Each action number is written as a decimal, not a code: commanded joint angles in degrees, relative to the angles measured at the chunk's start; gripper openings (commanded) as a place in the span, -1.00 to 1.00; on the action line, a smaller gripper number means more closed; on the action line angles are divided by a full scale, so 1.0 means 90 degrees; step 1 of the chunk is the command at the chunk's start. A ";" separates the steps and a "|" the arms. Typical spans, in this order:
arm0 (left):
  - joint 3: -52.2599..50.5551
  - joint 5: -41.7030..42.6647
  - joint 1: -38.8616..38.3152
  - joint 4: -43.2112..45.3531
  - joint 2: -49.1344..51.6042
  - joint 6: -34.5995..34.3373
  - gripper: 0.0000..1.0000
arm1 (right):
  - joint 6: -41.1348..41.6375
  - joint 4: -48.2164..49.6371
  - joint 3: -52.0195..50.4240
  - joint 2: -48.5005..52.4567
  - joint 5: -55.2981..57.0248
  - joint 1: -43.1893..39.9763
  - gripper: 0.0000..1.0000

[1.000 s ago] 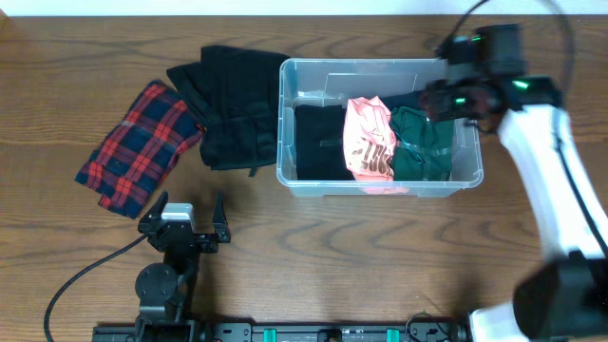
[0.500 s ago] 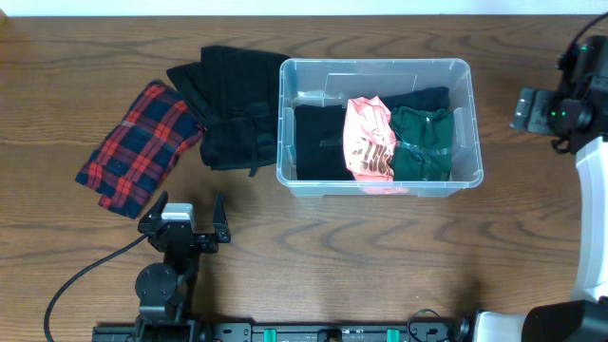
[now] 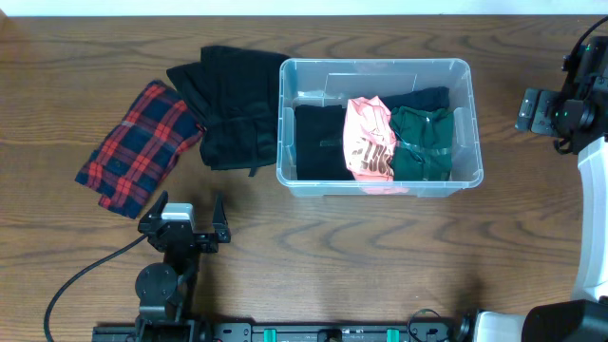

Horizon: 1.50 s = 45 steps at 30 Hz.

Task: Pack container
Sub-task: 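Withdraw the right gripper to the right side of the table, then move the left gripper to the black garment left of the container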

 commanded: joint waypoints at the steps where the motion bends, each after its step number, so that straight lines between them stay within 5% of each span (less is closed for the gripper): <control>1: -0.0175 0.0022 -0.0019 -0.0097 0.0002 -0.0053 0.96 | 0.0066 -0.0019 0.0027 0.0012 0.0092 -0.0017 0.99; 18: -0.0083 0.0197 -0.0019 0.0321 0.0034 -0.0070 0.96 | 0.0066 -0.0019 0.0027 0.0012 0.0092 -0.0017 0.98; 23: 0.0760 0.0379 -0.0019 -0.0182 0.0442 -0.0658 0.96 | 0.0066 -0.0019 0.0027 0.0012 0.0092 -0.0017 0.99; 31: 0.3388 0.0415 -0.0019 -0.1494 0.3347 -0.0651 0.96 | 0.0063 -0.0019 0.0027 0.0012 0.0092 -0.0017 0.99; 40: 0.8721 0.0423 -0.0231 -0.5537 0.8106 -0.0537 0.96 | 0.0066 -0.0019 0.0027 0.0012 0.0092 -0.0017 0.98; 45: 0.9945 0.0427 -0.0274 -0.5646 0.9335 -0.0629 0.96 | 0.0066 -0.0019 0.0027 0.0012 0.0092 -0.0017 0.99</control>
